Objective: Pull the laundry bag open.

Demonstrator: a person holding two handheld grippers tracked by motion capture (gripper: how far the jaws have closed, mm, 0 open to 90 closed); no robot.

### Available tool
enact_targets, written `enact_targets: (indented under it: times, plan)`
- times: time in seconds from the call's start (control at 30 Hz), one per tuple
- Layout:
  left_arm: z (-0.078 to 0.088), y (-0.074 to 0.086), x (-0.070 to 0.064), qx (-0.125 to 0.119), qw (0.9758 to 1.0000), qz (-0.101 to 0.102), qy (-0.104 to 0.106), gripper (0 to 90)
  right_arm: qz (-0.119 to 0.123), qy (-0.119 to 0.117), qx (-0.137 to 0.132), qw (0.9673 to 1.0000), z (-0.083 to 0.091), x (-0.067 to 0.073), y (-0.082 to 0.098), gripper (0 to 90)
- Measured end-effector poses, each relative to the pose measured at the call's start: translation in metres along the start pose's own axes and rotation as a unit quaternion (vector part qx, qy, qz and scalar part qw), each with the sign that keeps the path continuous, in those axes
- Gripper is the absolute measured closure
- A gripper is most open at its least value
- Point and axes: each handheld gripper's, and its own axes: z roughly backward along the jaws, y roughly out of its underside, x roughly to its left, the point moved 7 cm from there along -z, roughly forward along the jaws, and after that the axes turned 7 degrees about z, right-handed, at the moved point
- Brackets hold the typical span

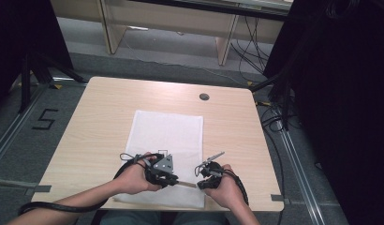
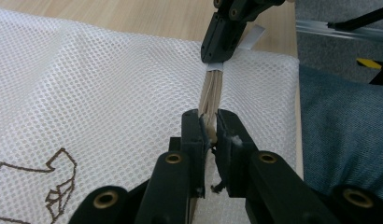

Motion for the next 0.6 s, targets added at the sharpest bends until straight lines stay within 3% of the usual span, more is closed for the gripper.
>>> enact_targets:
  times: [0.07, 0.1, 0.13, 0.2, 0.33, 0.37, 0.4, 0.6]
  plan:
    - [0.0014, 0.0011, 0.0015, -0.001, 1.0000, -0.005, 0.000, 81.8, -0.003, -0.001, 0.001, 1.0000, 0.0002, 0.0005, 0.0001, 90.0]
    - [0.0015, 0.0021, 0.0004, -0.003, 1.0000, 0.008, 0.001, 81.8, 0.000, 0.000, 0.000, 1.0000, 0.0000, 0.0000, -0.0001, 90.0]
    - [0.0015, 0.0025, 0.0003, -0.003, 1.0000, 0.007, 0.002, 81.8, 0.001, 0.000, 0.000, 1.0000, -0.0001, 0.0000, -0.0002, 90.0]
    - [0.0012, 0.0028, 0.0001, -0.002, 1.0000, 0.004, 0.001, 81.8, -0.011, -0.001, 0.004, 0.9999, 0.0004, 0.0021, 0.0002, 90.0]
    - [0.0030, 0.0031, 0.0006, -0.002, 1.0000, 0.006, 0.001, 81.8, -0.003, 0.000, 0.001, 1.0000, 0.0002, 0.0007, 0.0000, 90.0]
    - [0.0038, 0.0027, 0.0017, -0.004, 1.0000, -0.003, 0.003, 81.8, -0.005, 0.002, 0.002, 1.0000, 0.0005, 0.0010, 0.0001, 90.0]
    - [0.0039, 0.0038, 0.0009, -0.003, 1.0000, 0.007, -0.002, 81.8, -0.012, -0.001, 0.003, 0.9999, 0.0004, 0.0021, 0.0002, 90.0]
    - [0.0041, 0.0053, 0.0008, -0.005, 1.0000, 0.006, 0.001, 81.8, -0.007, 0.001, 0.003, 1.0000, 0.0004, 0.0012, 0.0002, 90.0]
